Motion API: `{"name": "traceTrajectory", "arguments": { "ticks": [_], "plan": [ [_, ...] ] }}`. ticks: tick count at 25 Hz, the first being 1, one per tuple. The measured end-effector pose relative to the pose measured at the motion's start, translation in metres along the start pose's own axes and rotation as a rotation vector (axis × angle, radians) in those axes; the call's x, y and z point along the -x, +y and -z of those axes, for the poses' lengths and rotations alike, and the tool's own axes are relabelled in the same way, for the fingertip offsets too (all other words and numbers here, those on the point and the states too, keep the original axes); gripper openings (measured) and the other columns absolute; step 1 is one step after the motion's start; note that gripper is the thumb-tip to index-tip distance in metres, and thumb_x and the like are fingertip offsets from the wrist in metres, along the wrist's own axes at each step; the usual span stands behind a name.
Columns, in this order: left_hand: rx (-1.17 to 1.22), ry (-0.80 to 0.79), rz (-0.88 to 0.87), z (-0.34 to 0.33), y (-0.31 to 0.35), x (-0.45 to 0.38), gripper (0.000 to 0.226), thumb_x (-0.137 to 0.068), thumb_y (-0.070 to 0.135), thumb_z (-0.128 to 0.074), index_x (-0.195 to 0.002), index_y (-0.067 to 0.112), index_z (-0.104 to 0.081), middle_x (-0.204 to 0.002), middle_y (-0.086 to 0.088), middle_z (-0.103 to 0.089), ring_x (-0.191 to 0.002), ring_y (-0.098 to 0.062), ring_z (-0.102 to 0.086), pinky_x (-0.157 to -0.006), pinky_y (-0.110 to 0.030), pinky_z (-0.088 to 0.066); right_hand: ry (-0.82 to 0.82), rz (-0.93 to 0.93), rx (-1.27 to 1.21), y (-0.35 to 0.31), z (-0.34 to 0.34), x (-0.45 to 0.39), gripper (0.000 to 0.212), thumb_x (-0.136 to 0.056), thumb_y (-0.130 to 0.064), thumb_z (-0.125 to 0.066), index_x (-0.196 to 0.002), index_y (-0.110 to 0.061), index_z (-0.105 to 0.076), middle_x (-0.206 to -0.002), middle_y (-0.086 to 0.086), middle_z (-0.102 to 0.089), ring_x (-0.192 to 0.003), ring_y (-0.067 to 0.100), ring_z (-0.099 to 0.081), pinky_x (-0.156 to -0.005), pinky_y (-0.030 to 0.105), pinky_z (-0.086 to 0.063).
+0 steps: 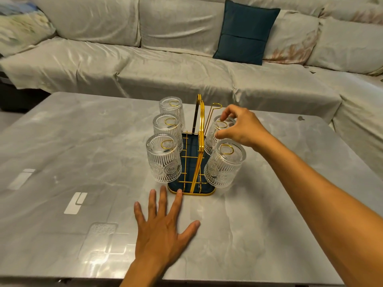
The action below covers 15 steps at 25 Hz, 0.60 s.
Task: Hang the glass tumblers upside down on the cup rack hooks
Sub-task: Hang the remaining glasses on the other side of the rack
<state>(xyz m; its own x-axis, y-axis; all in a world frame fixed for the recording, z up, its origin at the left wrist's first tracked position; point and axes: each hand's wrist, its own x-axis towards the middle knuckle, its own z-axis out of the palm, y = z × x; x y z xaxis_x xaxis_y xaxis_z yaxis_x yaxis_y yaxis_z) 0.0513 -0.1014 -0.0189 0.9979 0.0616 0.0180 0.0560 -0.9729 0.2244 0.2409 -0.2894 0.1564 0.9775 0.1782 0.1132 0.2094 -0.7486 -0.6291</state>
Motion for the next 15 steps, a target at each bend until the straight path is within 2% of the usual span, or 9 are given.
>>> {"name": "traceTrajectory", "arguments": {
  "ticks": [2, 3, 4, 6, 8, 10, 13, 15],
  "plan": [
    [0.005, -0.006, 0.009, 0.0, 0.0, 0.001, 0.086, -0.071, 0.091, 0.002, -0.141, 0.049, 0.028, -0.157, 0.0, 0.028, -0.141, -0.026, 0.033, -0.111, -0.06, 0.023, -0.001, -0.001, -0.076, 0.006, 0.004, 0.002, 0.037, -0.067, -0.048, -0.08, -0.092, -0.027, -0.063, -0.109, -0.005, -0.064, -0.098, 0.013, -0.057, -0.078, 0.037, -0.05],
    [0.01, -0.007, 0.013, 0.001, 0.001, 0.001, 0.086, -0.071, 0.091, 0.002, -0.142, 0.048, 0.026, -0.158, 0.0, 0.026, -0.142, -0.026, 0.032, -0.111, -0.061, 0.021, 0.058, -0.019, -0.153, 0.013, 0.008, 0.004, 0.035, -0.07, -0.055, -0.074, -0.09, -0.028, -0.066, -0.104, -0.008, -0.066, -0.094, 0.009, -0.059, -0.078, 0.036, -0.049],
    [0.013, -0.012, 0.013, 0.003, 0.002, 0.001, 0.087, -0.071, 0.091, 0.001, -0.143, 0.048, 0.025, -0.159, -0.001, 0.025, -0.142, -0.027, 0.032, -0.112, -0.061, 0.02, 0.16, -0.058, -0.247, 0.024, 0.013, 0.007, 0.033, -0.073, -0.056, -0.07, -0.088, -0.027, -0.068, -0.098, -0.009, -0.068, -0.091, 0.009, -0.061, -0.079, 0.039, -0.051],
    [0.002, -0.015, 0.001, 0.006, 0.003, 0.001, 0.086, -0.072, 0.09, 0.001, -0.142, 0.047, 0.026, -0.158, -0.001, 0.026, -0.142, -0.027, 0.032, -0.112, -0.062, 0.019, 0.375, -0.19, -0.429, 0.054, 0.016, 0.006, 0.03, -0.075, -0.046, -0.07, -0.095, -0.023, -0.068, -0.096, -0.003, -0.069, -0.091, 0.016, -0.064, -0.084, 0.046, -0.054],
    [-0.028, -0.024, -0.029, 0.005, 0.002, 0.003, 0.085, -0.074, 0.089, 0.0, -0.143, 0.046, 0.027, -0.158, -0.002, 0.027, -0.142, -0.028, 0.031, -0.112, -0.062, 0.019, 0.381, -0.351, -0.505, 0.08, 0.006, -0.002, 0.052, -0.073, -0.038, -0.075, -0.119, -0.02, -0.058, -0.115, 0.006, -0.064, -0.102, 0.022, -0.062, -0.092, 0.047, -0.051],
    [-0.001, 0.001, -0.018, 0.003, 0.003, 0.003, 0.085, -0.076, 0.088, -0.004, -0.145, 0.045, 0.023, -0.159, -0.002, 0.024, -0.143, -0.027, 0.029, -0.112, -0.061, 0.018, 0.261, -0.4, -0.476, 0.103, -0.016, -0.013, 0.086, -0.07, -0.034, -0.081, -0.141, -0.02, -0.035, -0.141, 0.012, -0.047, -0.122, 0.026, -0.051, -0.102, 0.04, -0.042],
    [-0.016, 0.002, -0.024, 0.002, 0.003, 0.002, 0.085, -0.077, 0.088, -0.007, -0.145, 0.046, 0.022, -0.16, -0.001, 0.023, -0.143, -0.025, 0.031, -0.112, -0.061, 0.02, 0.268, -0.407, -0.44, 0.124, -0.045, -0.044, 0.116, -0.065, -0.028, -0.086, -0.15, -0.024, -0.007, -0.157, 0.009, -0.026, -0.138, 0.026, -0.033, -0.102, 0.028, -0.028],
    [-0.011, 0.013, -0.016, -0.004, 0.001, 0.0, 0.084, -0.079, 0.087, -0.012, -0.147, 0.046, 0.018, -0.161, -0.001, 0.02, -0.144, -0.025, 0.029, -0.112, -0.062, 0.019, 0.3, -0.445, -0.443, 0.138, -0.056, -0.067, 0.118, -0.065, -0.026, -0.086, -0.15, -0.027, -0.004, -0.158, 0.008, -0.025, -0.138, 0.028, -0.032, -0.106, 0.032, -0.029]
  ]
}}
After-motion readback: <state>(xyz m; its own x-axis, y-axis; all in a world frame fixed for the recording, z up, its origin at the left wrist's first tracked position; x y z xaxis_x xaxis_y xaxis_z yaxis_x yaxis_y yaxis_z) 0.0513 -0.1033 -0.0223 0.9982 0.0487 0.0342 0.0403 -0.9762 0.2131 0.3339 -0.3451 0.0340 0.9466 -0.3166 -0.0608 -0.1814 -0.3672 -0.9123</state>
